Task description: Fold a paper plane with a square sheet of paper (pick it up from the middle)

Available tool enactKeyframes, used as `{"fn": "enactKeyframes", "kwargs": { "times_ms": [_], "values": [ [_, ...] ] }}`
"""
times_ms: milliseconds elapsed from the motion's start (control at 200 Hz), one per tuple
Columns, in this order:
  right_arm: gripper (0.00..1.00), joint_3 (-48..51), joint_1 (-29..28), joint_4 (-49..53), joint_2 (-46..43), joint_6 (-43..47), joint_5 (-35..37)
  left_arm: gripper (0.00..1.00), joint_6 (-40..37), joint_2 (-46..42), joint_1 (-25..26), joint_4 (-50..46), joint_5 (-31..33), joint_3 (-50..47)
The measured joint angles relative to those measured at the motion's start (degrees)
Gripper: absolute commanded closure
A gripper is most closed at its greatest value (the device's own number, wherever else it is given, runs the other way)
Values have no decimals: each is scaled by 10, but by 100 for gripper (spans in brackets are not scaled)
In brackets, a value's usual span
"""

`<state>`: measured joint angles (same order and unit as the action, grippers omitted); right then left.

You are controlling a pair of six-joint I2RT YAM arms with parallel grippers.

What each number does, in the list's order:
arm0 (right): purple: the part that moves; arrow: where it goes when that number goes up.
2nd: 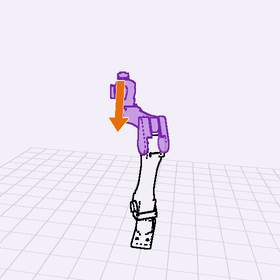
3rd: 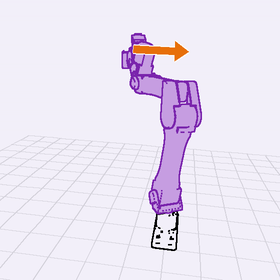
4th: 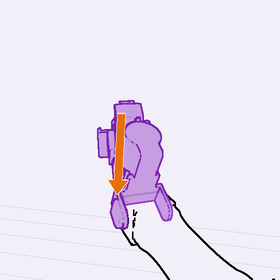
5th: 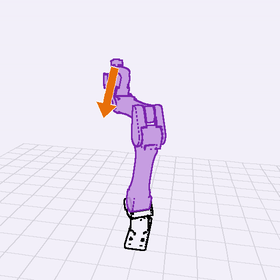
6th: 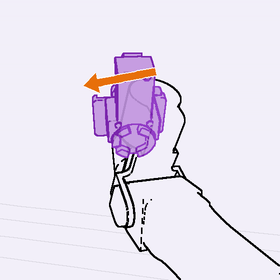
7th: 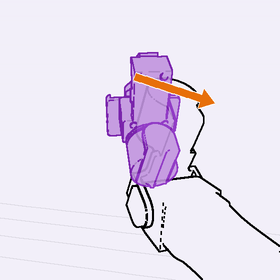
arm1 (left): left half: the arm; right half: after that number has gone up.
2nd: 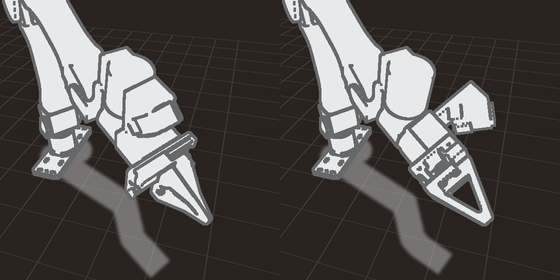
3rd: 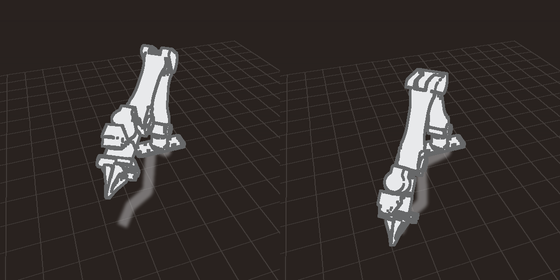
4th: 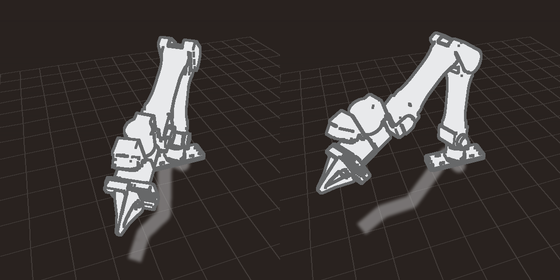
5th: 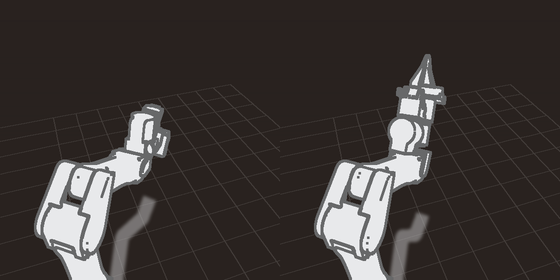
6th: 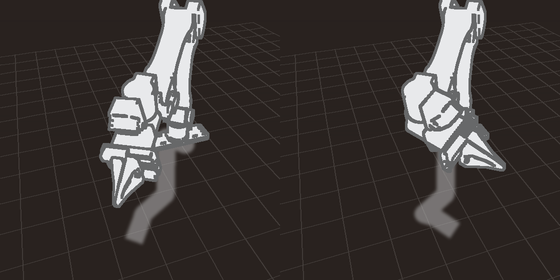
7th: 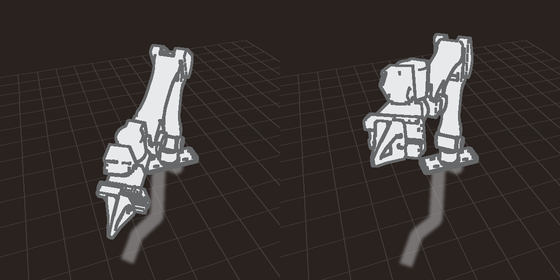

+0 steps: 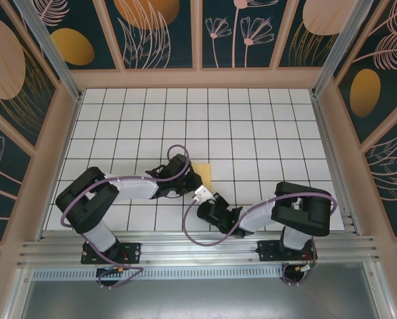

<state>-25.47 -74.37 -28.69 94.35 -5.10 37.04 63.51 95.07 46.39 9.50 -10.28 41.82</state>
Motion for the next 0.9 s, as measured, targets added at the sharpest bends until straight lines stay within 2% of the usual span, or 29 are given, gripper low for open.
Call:
{"fn": "enactKeyframes", "kwargs": {
  "times_ms": [85, 175, 255, 350, 485, 681, 901],
  "values": [
    [100, 0, 0, 0, 0, -2, 7, 72, 2, -3, 0, -8, 6, 0],
    [100, 1, 0, -2, 0, -7, 10, 51, 10, -17, 0, -13, 19, -3],
    [100, 9, 1, -14, -2, -12, 9, 48, 13, -40, 0, -20, 34, -10],
    [100, 24, 6, -26, -13, -16, 4, 38, 17, -70, 0, -28, 54, -19],
    [100, 51, 30, -51, -53, -32, -34, 35, 24, -114, 0, -38, 87, -42],
    [100, 99, 98, -112, -131, -75, -152, 32, 35, -170, 0, -47, 129, -73],
    [100, 120, 145, -151, -138, -124, -257, 32, 37, -186, 0, -46, 140, -78]
  ]
}}
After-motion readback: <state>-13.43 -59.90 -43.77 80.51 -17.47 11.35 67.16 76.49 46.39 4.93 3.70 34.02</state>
